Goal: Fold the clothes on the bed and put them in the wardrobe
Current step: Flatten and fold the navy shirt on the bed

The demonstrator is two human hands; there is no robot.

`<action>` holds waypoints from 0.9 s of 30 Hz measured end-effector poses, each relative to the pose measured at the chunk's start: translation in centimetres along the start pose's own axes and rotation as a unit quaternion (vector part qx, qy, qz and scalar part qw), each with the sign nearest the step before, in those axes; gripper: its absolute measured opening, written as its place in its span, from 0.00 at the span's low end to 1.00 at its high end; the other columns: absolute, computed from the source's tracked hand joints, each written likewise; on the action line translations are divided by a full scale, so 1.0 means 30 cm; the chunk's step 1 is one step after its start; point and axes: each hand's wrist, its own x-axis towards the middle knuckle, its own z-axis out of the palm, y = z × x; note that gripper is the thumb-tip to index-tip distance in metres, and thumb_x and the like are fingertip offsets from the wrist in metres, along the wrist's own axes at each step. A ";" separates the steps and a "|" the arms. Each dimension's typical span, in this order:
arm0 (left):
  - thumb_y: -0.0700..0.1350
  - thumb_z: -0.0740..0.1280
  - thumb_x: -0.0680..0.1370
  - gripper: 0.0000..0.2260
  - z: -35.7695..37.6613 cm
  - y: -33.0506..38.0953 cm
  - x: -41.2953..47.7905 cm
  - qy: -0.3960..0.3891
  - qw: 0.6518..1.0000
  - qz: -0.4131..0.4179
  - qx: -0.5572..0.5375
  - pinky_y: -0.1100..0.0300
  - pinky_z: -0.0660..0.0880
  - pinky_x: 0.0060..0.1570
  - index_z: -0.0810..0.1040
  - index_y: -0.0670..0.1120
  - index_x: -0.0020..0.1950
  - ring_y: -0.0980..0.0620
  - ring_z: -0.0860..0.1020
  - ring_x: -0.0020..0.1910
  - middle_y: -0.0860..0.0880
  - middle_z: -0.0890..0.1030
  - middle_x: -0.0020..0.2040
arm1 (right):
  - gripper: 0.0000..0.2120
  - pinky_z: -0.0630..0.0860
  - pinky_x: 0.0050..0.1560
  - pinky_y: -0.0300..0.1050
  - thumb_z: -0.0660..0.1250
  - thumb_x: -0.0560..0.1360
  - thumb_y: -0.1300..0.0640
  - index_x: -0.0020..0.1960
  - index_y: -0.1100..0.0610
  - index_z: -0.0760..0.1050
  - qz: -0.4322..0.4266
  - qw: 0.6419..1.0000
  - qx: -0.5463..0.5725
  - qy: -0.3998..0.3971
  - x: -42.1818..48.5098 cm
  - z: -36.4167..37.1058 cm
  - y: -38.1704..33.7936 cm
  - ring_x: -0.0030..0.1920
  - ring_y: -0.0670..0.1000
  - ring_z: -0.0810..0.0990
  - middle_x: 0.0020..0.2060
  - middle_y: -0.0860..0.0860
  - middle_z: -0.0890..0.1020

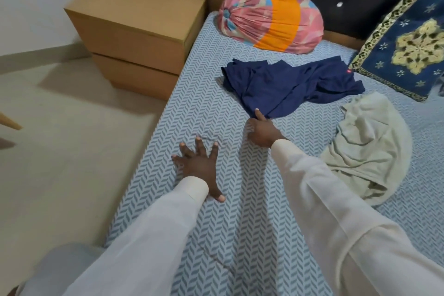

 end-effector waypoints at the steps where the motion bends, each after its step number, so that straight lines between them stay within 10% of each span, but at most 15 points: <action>1: 0.73 0.75 0.55 0.70 0.002 0.002 0.001 0.003 1.000 0.002 0.002 0.22 0.50 0.64 0.26 0.55 0.75 0.21 0.38 0.71 0.38 0.30 0.76 | 0.25 0.60 0.72 0.60 0.60 0.79 0.55 0.75 0.51 0.61 0.007 1.000 0.000 0.000 0.021 0.001 -0.014 0.78 0.60 0.50 0.80 0.46 0.44; 4: 0.72 0.75 0.55 0.70 0.006 0.003 -0.002 0.006 1.000 0.011 0.003 0.21 0.49 0.63 0.25 0.54 0.74 0.20 0.37 0.71 0.37 0.29 0.76 | 0.21 0.65 0.69 0.57 0.59 0.79 0.59 0.72 0.57 0.66 0.025 0.999 0.035 0.024 0.025 0.002 -0.046 0.73 0.60 0.60 0.74 0.54 0.63; 7: 0.72 0.75 0.56 0.69 0.016 0.003 0.008 0.008 1.000 0.013 -0.011 0.21 0.47 0.63 0.26 0.54 0.75 0.20 0.36 0.70 0.37 0.29 0.76 | 0.07 0.71 0.45 0.46 0.62 0.75 0.64 0.39 0.58 0.72 0.012 0.985 0.159 0.064 -0.055 0.019 -0.062 0.39 0.54 0.74 0.36 0.56 0.74; 11: 0.73 0.72 0.61 0.62 0.017 -0.045 -0.037 0.011 0.998 0.046 -0.043 0.24 0.43 0.64 0.33 0.56 0.78 0.23 0.36 0.72 0.40 0.33 0.78 | 0.05 0.77 0.46 0.44 0.71 0.74 0.58 0.44 0.58 0.85 -0.007 0.969 0.238 0.071 -0.336 0.091 -0.110 0.41 0.48 0.81 0.39 0.51 0.85; 14: 0.61 0.68 0.73 0.39 0.016 -0.120 -0.083 0.082 0.987 0.070 -0.122 0.35 0.58 0.70 0.55 0.51 0.78 0.32 0.58 0.74 0.41 0.58 0.78 | 0.17 0.73 0.39 0.44 0.76 0.72 0.52 0.33 0.63 0.78 -0.005 0.925 0.380 0.013 -0.571 0.190 -0.151 0.32 0.48 0.75 0.29 0.54 0.78; 16: 0.52 0.60 0.78 0.21 0.033 -0.175 -0.146 0.144 0.953 0.065 -0.257 0.48 0.72 0.60 0.67 0.47 0.69 0.38 0.75 0.62 0.41 0.75 0.66 | 0.24 0.71 0.37 0.45 0.75 0.72 0.50 0.32 0.67 0.70 -0.022 0.894 0.445 -0.055 -0.734 0.249 -0.191 0.30 0.52 0.72 0.28 0.61 0.72; 20: 0.52 0.63 0.80 0.20 0.103 -0.186 -0.298 0.122 0.865 0.059 -0.484 0.53 0.73 0.47 0.62 0.48 0.68 0.40 0.78 0.53 0.44 0.78 0.54 | 0.28 0.64 0.36 0.46 0.77 0.72 0.54 0.33 0.62 0.57 -0.063 0.845 0.499 -0.181 -0.945 0.325 -0.274 0.28 0.52 0.63 0.30 0.65 0.59; 24: 0.40 0.72 0.74 0.22 0.211 -0.181 -0.409 0.145 0.736 0.045 -0.659 0.48 0.76 0.51 0.62 0.47 0.59 0.43 0.78 0.54 0.50 0.75 0.49 | 0.19 0.64 0.31 0.43 0.76 0.72 0.58 0.43 0.60 0.64 -0.092 0.860 0.456 -0.211 -1.074 0.344 -0.340 0.28 0.51 0.66 0.30 0.55 0.66; 27: 0.41 0.68 0.73 0.16 0.217 -0.265 -0.436 0.200 0.728 0.047 -0.654 0.50 0.77 0.53 0.73 0.48 0.61 0.45 0.79 0.54 0.48 0.80 0.55 | 0.16 0.69 0.32 0.42 0.73 0.75 0.52 0.44 0.61 0.68 -0.075 0.919 0.370 -0.115 -1.104 0.319 -0.296 0.29 0.50 0.72 0.30 0.51 0.71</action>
